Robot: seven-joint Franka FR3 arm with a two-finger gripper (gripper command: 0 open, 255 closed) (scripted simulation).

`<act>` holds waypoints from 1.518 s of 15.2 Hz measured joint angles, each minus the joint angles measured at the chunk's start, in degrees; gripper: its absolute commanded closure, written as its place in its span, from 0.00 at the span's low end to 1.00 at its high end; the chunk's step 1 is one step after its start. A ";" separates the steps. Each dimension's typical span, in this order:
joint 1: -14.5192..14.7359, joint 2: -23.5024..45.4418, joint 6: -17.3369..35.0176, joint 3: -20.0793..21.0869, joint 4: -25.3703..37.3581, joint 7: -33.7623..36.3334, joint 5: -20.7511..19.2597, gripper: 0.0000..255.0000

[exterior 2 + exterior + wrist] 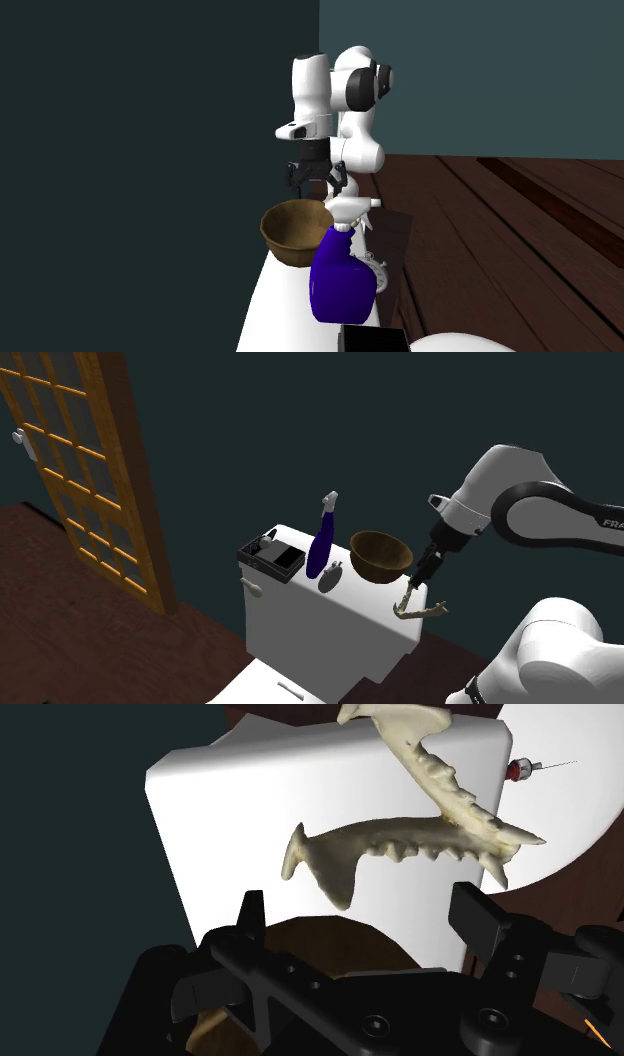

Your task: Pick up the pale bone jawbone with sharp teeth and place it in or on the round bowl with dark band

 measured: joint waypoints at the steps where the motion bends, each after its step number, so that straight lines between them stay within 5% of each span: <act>1: 0.00 0.04 0.15 -0.01 -0.09 -0.02 -0.01 0.00; 5: 0.00 0.07 0.28 -0.01 -0.19 -0.02 0.00 0.00; 6: 0.00 0.07 0.28 -0.01 -0.19 -0.02 0.00 1.00; 15: 0.00 0.07 0.30 -0.01 -0.20 -0.02 0.00 1.00; 16: 0.00 0.07 0.30 -0.01 -0.20 -0.02 0.00 0.00; 19: 3.19 1.35 -2.37 2.74 1.23 -2.74 -1.79 0.00; 23: 13.48 2.91 -10.16 11.55 2.08 -11.72 -6.72 0.00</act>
